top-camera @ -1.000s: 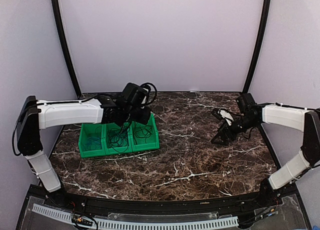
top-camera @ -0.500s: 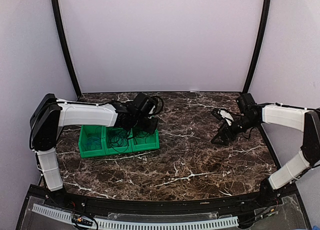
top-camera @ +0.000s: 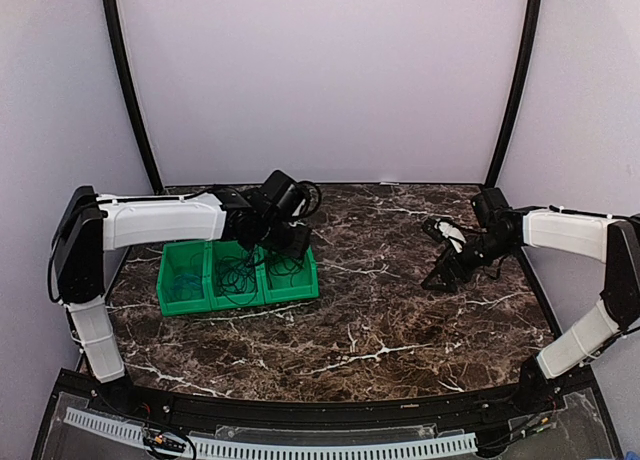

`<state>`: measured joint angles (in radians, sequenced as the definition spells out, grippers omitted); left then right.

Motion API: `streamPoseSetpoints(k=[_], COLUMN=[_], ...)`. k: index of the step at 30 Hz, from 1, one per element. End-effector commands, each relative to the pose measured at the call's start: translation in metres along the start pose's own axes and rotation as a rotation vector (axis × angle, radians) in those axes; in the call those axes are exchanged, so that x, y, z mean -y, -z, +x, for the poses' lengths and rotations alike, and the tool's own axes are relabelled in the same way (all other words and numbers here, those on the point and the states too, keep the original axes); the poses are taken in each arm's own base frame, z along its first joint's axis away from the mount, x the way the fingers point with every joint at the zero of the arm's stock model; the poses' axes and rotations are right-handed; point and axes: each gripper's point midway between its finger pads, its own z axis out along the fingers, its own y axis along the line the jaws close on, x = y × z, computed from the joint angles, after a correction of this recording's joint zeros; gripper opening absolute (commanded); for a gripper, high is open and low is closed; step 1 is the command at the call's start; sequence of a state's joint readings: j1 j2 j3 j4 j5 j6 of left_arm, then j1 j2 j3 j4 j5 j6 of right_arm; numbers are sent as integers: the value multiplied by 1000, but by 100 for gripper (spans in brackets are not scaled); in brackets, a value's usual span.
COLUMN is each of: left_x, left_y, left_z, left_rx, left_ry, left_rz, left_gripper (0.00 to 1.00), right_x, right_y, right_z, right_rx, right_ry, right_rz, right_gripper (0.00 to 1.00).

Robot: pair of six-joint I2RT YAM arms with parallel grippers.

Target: Untangle the cables

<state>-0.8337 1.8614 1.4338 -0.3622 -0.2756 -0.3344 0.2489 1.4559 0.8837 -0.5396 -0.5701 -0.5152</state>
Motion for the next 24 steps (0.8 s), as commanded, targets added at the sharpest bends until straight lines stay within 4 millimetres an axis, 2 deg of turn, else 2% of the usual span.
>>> streamPoseSetpoints(k=[1,5,9,14,17,24], left_x=[-25,-45,-64,-68,-77,-86], left_y=[50,65,62,49,34,13], left_z=[-13,-9,3,12,18,19], left_rx=[15,14,-15,-53,-110,-150], left_ry=[-17,-11,27,40,55,63], left_rz=[-69,-101,-112,-83,-91,-93], left_gripper=[67,72,69,56,52,44], right_x=[-6,-7,-8,-7,-7,-7], right_y=[-4,-4,-3,-3,-4,-3], right_z=[1,1,2,2,2,4], right_rx=[-7,-10,-10,-11,-12,-15], right_ry=[3,8,10,10,10,11], right_rz=[-29,-30,-26,-24,-24,-18], right_gripper=[99,99,99,99,99,99])
